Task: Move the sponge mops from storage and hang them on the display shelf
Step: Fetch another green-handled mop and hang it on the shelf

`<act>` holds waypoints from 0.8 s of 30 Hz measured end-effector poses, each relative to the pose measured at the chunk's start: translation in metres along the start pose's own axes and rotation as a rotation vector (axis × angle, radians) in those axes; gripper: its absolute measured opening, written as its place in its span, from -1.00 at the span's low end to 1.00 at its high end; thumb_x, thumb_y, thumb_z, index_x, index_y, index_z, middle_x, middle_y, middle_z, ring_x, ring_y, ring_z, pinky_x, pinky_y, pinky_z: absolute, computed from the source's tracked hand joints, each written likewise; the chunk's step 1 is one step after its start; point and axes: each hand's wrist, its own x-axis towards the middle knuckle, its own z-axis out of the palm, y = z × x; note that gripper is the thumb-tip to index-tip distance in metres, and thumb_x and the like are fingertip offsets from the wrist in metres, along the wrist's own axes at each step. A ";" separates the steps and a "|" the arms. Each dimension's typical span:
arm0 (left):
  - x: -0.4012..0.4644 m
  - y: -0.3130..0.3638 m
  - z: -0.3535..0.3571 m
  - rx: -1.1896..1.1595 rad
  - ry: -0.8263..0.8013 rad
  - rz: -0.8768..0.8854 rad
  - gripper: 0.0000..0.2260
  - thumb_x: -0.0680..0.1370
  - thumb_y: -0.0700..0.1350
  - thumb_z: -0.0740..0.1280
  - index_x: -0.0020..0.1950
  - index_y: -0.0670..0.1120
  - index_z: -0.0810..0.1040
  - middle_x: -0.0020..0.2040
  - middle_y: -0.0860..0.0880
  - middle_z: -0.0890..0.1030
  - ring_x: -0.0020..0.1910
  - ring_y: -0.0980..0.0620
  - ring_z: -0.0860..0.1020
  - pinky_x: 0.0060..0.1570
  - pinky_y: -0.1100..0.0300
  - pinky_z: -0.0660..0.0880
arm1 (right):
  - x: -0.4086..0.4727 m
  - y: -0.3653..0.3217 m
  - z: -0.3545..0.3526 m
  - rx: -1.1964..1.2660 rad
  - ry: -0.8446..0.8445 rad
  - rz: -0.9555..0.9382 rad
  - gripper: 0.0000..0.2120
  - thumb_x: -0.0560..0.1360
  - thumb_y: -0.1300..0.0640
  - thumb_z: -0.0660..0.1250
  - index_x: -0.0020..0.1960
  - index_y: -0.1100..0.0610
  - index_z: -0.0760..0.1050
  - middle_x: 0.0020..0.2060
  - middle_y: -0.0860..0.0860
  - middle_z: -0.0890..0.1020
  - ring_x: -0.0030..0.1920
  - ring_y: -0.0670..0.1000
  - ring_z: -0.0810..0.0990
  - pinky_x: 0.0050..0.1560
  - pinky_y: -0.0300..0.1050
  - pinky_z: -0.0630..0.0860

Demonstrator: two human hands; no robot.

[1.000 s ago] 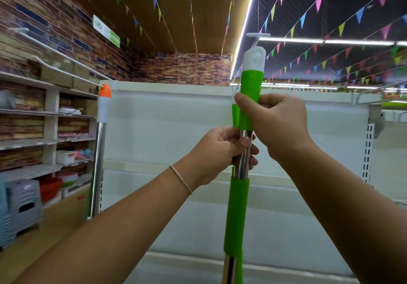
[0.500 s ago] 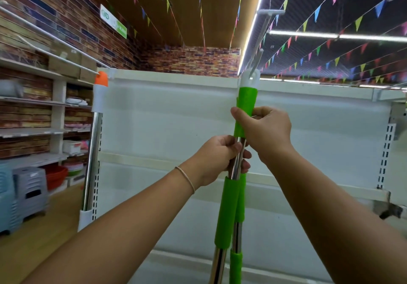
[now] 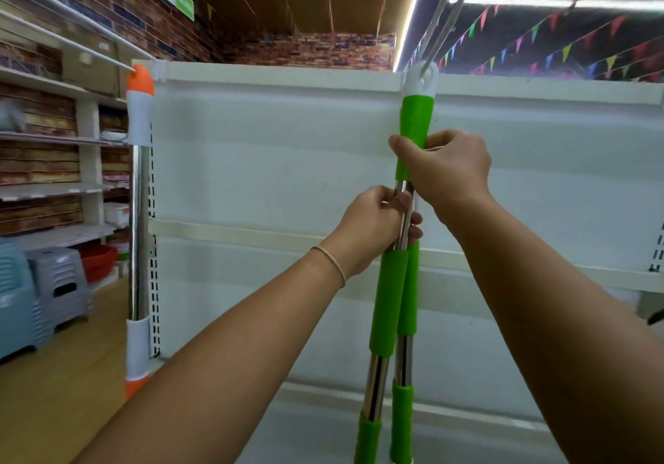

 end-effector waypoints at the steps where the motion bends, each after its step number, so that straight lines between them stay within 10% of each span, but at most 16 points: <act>1: 0.000 -0.001 0.000 -0.013 -0.009 0.000 -0.78 0.67 -0.13 0.18 0.15 -0.30 0.42 -0.15 -0.22 0.57 -0.26 -0.15 0.56 0.06 -0.17 0.59 | -0.001 0.000 0.001 -0.004 0.014 -0.001 -0.57 0.37 -0.15 0.50 -0.37 0.18 0.47 -0.32 0.20 0.67 -0.23 0.22 0.68 -0.09 0.23 0.60; 24: 0.020 -0.036 -0.006 -0.024 -0.017 0.156 -0.77 0.64 -0.22 0.18 -0.17 -0.18 0.53 -0.37 -0.05 0.56 -0.54 0.20 0.51 -0.48 0.35 0.47 | -0.009 0.024 0.039 0.021 0.274 0.053 -0.69 0.38 -0.22 0.45 -0.30 0.01 0.55 -0.35 -0.06 0.64 -0.25 -0.01 0.65 -0.07 -0.03 0.60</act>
